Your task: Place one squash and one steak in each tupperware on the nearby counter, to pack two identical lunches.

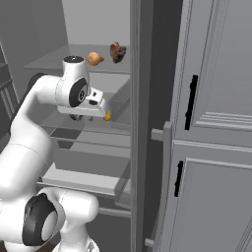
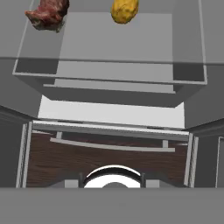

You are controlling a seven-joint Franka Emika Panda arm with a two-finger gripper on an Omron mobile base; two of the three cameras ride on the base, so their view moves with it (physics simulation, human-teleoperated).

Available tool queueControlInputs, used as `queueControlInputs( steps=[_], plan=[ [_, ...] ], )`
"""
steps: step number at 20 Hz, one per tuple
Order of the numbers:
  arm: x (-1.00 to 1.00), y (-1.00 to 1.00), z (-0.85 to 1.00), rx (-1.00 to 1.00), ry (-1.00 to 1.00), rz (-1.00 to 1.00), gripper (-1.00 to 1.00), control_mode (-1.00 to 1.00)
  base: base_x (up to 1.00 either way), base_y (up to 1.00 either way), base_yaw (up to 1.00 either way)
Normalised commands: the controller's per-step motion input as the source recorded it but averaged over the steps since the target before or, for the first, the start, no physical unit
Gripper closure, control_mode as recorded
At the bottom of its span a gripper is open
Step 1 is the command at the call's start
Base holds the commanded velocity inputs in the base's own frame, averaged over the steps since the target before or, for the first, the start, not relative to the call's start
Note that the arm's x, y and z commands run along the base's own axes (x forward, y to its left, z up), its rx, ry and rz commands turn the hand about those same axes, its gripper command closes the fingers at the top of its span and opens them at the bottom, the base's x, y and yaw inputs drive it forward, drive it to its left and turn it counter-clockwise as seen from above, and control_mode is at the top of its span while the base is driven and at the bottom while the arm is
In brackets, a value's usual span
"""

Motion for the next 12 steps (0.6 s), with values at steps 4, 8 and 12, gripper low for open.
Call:
queueControlInputs(
  steps=[4, 8, 12],
  plan=[
    [0.0, 0.0, -0.07, 0.0, -0.02, 0.0, -1.0, -1.0, 0.0, 0.0, 0.0],
    [0.06, 0.03, -0.14, 0.0, -0.07, 0.0, -1.0, -1.0, 0.0, 0.0, 0.0],
    [0.23, 0.0, -0.27, 0.0, -0.06, -0.02, -1.0, -1.0, 0.0, 0.0, 0.0]
  ],
)
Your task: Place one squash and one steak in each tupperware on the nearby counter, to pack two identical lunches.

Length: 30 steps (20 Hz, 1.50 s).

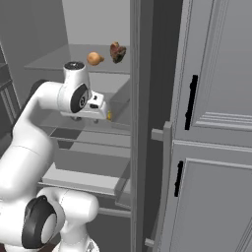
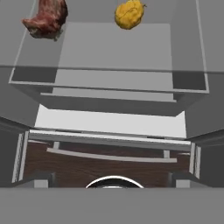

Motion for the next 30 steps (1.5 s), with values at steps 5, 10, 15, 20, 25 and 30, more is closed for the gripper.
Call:
queueControlInputs(
  steps=[5, 10, 15, 20, 25, 30],
  plan=[
    [0.38, 0.0, -0.3, 0.0, -0.06, -0.02, -1.0, -1.0, 0.0, 0.0, 0.0],
    [0.49, 0.02, -0.19, 0.0, -0.03, -0.04, -1.0, -1.0, 0.0, 0.0, 0.0],
    [0.41, 0.0, -0.28, -0.01, -0.12, -0.02, -1.0, -1.0, 0.0, 0.0, 0.0],
    [0.44, 0.0, -0.32, -0.02, -0.21, -0.02, -1.0, -1.0, 0.0, 0.0, 0.0],
    [0.44, 0.0, -0.13, 0.0, -0.07, -0.03, -1.0, -1.0, 0.0, 0.0, 0.0],
    [0.5, 0.0, 0.0, 0.0, 0.0, -0.04, -1.0, -1.0, 0.0, 0.0, 0.0]
  ],
)
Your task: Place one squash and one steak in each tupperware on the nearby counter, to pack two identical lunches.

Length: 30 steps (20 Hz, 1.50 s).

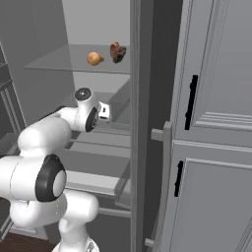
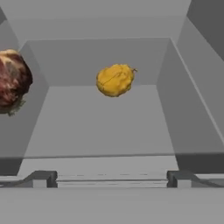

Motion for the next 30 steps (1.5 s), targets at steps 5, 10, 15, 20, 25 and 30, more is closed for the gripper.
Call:
queueControlInputs(
  steps=[5, 10, 15, 20, 25, 30],
  plan=[
    [0.43, 0.0, -0.01, 0.0, 0.0, -0.02, -1.0, -1.0, 0.0, 0.0, 0.0],
    [0.27, 0.0, -0.09, 0.0, 0.0, 0.0, -1.0, -1.0, 0.0, 0.0, 0.0],
    [0.31, 0.0, -0.15, 0.0, 0.0, 0.0, -1.0, -1.0, 0.0, 0.0, 0.0],
    [0.23, 0.0, -0.21, 0.0, 0.0, 0.0, -1.0, -1.0, 0.0, 0.0, 0.0],
    [0.25, 0.0, -0.18, 0.0, 0.0, -0.01, -1.0, -1.0, 0.0, 0.0, 0.0],
    [0.27, 0.0, -0.18, 0.0, 0.0, -0.02, -1.0, -1.0, 0.0, 0.0, 0.0]
  ],
)
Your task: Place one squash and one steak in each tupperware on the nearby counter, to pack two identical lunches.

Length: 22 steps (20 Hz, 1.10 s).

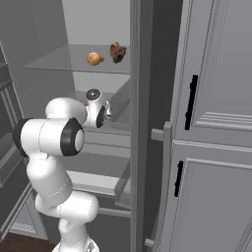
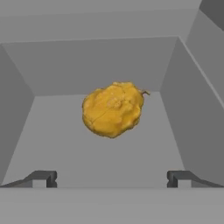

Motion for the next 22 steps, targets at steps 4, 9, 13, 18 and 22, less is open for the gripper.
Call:
queueControlInputs(
  steps=[4, 9, 13, 18, 22],
  plan=[
    [0.29, 0.0, -0.16, 0.0, 0.0, 0.0, -1.0, -1.0, 0.0, 0.0, 0.0],
    [0.3, 0.0, -0.15, 0.0, 0.0, 0.0, -1.0, -1.0, 0.0, 0.0, 0.0],
    [0.33, 0.0, -0.17, 0.0, 0.01, 0.0, -1.0, -1.0, 0.0, 0.0, 0.0],
    [0.37, 0.0, -0.18, 0.0, 0.02, 0.0, -1.0, -1.0, 0.0, 0.0, 0.0],
    [0.4, 0.0, -0.16, 0.0, 0.01, -0.01, -1.0, -1.0, 0.0, 0.0, 0.0]
  ],
)
